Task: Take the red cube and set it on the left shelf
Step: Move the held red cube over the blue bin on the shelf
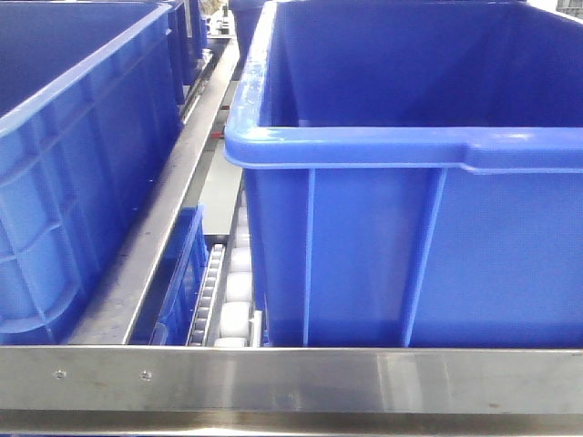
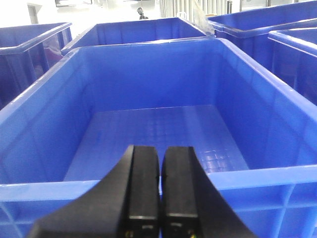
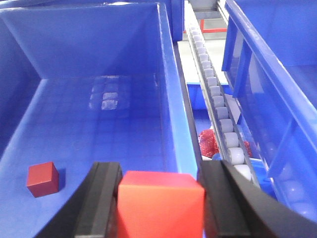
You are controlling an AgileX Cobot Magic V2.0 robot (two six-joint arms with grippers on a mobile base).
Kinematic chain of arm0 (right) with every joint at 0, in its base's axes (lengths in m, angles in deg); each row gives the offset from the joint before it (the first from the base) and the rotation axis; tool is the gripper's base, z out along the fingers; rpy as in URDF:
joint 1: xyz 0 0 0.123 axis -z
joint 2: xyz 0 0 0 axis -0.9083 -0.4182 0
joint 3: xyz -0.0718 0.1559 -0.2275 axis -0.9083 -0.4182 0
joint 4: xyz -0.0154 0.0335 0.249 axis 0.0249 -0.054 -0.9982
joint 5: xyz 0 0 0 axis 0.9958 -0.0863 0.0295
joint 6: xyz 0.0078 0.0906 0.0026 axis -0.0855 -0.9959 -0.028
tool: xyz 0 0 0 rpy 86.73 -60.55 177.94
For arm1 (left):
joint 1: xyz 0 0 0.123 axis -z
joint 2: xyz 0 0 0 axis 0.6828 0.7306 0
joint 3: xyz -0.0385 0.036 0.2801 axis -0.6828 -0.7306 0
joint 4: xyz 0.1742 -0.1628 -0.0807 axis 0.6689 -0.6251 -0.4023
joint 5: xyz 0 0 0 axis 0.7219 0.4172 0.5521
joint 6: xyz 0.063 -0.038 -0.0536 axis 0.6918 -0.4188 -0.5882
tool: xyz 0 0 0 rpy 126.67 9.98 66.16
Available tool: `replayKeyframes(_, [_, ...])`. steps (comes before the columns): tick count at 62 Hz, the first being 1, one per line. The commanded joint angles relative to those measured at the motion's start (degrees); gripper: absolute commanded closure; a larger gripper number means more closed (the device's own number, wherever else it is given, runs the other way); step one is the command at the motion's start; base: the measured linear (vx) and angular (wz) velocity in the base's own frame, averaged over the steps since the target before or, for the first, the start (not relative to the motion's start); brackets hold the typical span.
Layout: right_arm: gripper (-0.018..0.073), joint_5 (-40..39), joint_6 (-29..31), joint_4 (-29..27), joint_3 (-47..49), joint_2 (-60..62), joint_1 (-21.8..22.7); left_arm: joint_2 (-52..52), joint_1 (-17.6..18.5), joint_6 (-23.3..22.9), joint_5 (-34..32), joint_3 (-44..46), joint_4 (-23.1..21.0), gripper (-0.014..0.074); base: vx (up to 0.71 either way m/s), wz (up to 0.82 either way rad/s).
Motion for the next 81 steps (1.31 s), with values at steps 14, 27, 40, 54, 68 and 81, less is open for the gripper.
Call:
replayKeyframes(14, [0.0502,-5.15,0.06,0.85,1.66,-0.53,0.38,0.47,0.25,0.08,-4.76,-1.26,-0.32,0.0491,0.01,0.09])
replayKeyframes(27, [0.0502,-5.15,0.06,0.85,1.66,-0.53,0.38,0.47,0.25,0.08,-4.76,-1.26,-0.32,0.0491,-0.01,-0.07])
replayKeyframes(40, [0.0502,-5.6,0.06,0.85,1.66,-0.52,0.38,0.47,0.25,0.08,-4.76,-1.26,-0.32,0.0491,0.0,0.0])
replayKeyframes(54, [0.0502,-6.71,0.06,0.67,1.87,-2.69,-0.92,0.47,0.25,0.08,-4.76,-1.26,-0.32,0.0491,0.01,0.07])
replayKeyframes(68, [0.0502,-8.07,0.06,0.09,8.32,-18.46,-4.61,0.47,0.25,0.08,-4.76,-1.26,-0.32,0.0491,0.0,0.0])
replayKeyframes(81, [0.0502,-11.01,0.06,0.09,20.54,-36.43,-11.29,0.47,0.25,0.08,-4.76,-1.26,-0.32,0.0491,-0.01,-0.07])
